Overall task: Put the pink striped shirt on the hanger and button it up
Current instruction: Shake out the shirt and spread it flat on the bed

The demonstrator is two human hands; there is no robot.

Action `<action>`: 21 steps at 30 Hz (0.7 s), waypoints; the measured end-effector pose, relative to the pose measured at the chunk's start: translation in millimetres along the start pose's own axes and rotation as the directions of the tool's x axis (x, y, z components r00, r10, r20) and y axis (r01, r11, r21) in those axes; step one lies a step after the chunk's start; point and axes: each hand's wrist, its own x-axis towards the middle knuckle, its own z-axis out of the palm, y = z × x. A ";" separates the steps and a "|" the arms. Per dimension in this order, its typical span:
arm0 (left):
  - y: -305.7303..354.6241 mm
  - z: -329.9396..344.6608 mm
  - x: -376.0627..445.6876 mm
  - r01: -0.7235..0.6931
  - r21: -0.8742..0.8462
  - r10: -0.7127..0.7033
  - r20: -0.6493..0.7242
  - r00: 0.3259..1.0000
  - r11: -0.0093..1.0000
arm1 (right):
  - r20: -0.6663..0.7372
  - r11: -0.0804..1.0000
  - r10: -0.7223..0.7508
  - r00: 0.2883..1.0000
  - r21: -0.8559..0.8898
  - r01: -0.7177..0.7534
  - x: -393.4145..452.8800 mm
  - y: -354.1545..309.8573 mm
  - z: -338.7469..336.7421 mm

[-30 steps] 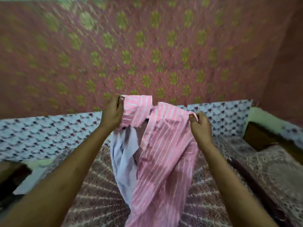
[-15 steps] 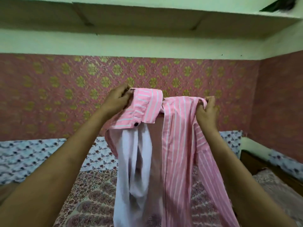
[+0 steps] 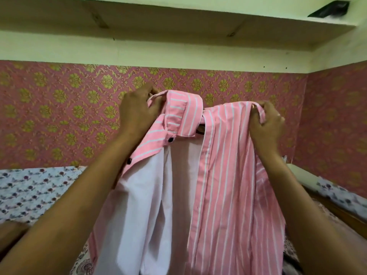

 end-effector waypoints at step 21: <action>-70.0 169.6 -83.0 0.560 -0.307 -0.262 0.647 0.716 0.770 | 0.230 0.995 0.067 0.971 0.057 -0.082 -60.2 179.4 72.1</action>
